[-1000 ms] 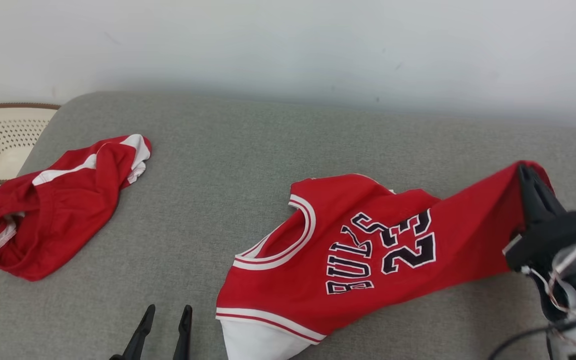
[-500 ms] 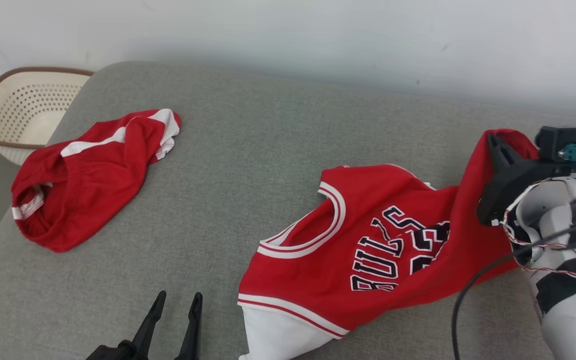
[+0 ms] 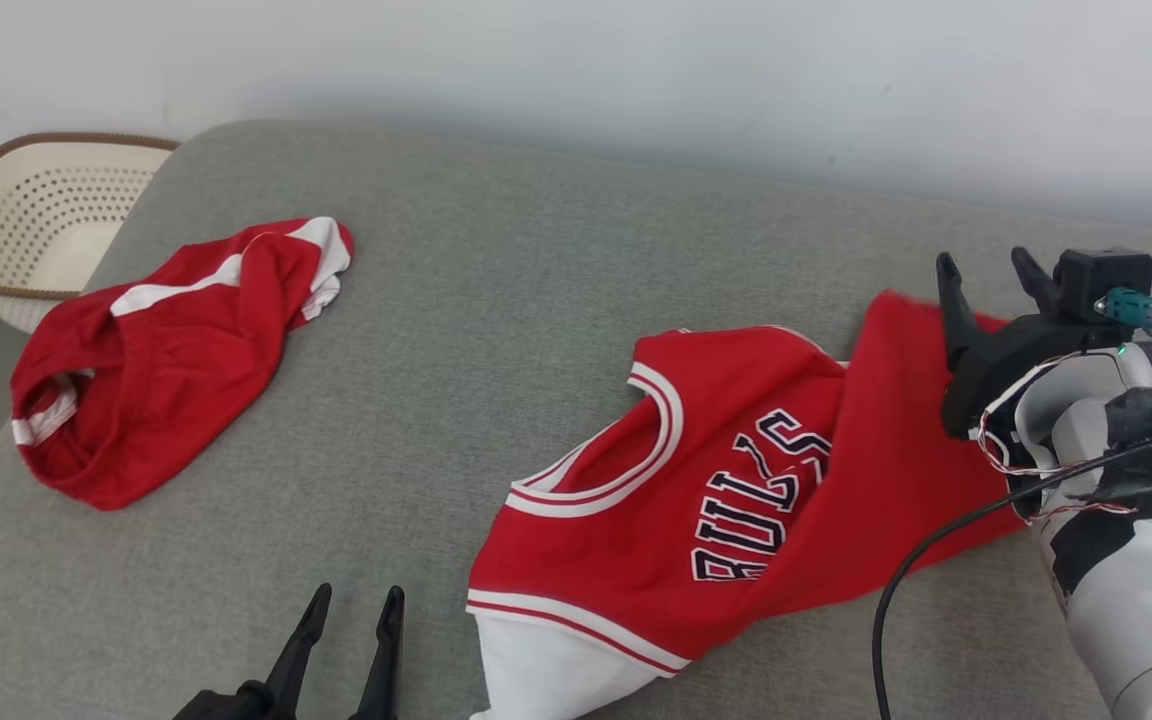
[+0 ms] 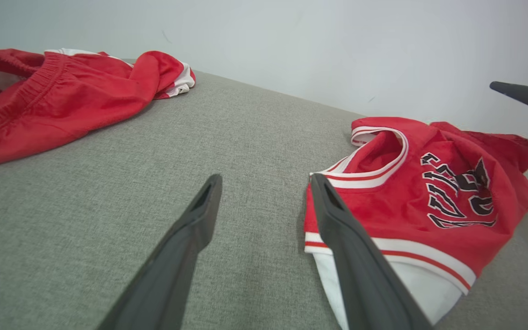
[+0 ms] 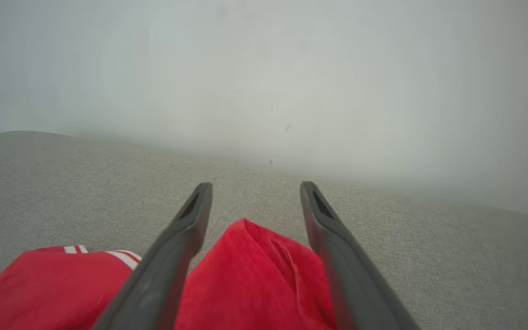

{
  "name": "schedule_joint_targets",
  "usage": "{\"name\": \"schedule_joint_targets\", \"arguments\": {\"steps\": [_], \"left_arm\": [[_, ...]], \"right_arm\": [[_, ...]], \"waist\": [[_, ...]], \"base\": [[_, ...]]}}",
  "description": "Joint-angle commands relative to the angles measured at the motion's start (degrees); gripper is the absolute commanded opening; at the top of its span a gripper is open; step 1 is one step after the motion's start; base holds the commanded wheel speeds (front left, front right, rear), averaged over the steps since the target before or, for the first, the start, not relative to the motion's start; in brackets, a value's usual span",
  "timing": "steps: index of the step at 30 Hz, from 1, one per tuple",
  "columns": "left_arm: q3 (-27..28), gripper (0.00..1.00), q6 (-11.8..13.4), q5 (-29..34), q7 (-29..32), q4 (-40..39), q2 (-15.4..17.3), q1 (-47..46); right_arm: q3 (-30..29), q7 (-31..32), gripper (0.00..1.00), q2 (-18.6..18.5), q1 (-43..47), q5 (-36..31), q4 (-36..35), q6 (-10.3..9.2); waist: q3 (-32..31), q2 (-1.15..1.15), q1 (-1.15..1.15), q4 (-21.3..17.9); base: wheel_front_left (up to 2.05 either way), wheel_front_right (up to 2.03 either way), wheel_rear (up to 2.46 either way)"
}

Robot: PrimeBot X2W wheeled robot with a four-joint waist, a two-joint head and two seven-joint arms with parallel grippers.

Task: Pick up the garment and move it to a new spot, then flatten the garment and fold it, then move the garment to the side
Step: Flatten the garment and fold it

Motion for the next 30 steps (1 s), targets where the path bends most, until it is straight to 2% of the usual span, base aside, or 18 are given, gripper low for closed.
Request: {"name": "schedule_joint_targets", "arguments": {"steps": [1, 5, 15, 21, 30], "left_arm": [[0.2, 1.00, 0.3, -0.1, -0.3, 0.0, 0.0, 0.5], [0.3, 1.00, 0.3, -0.1, -0.3, -0.2, 0.0, 0.9], [1.4, 1.00, 0.8, 0.3, -0.3, -1.3, 0.0, 1.9], [3.0, 1.00, 0.5, 0.7, -0.3, -1.7, 0.0, 1.9], [3.0, 1.00, 0.0, 1.0, -0.3, -1.4, 0.0, 1.3]], "right_arm": [[0.5, -1.3, 1.00, 0.1, -0.6, 0.7, 0.0, -0.04], [0.2, -3.4, 1.00, 0.7, 1.3, 3.1, -2.1, -0.04], [-5.3, -4.4, 1.00, -3.5, 14.9, 7.2, -11.7, -0.04], [-7.7, -0.3, 1.00, -3.2, 23.7, 8.4, -15.8, -0.04], [-6.2, 3.6, 1.00, -1.7, 25.5, 9.8, -14.9, -0.04]], "waist": [[-0.7, 0.00, -0.01, -1.4], [-1.2, 0.00, -0.01, -3.0], [-1.8, 0.00, -0.01, -5.2], [-1.6, 0.00, -0.01, -5.6], [-1.3, 0.00, -0.01, -4.8]], "base": [[0.00, 0.00, 0.00], [0.00, 0.00, 0.00], [0.00, 0.00, 0.00], [0.00, 0.00, 0.00], [0.00, 0.00, 0.00]]}}
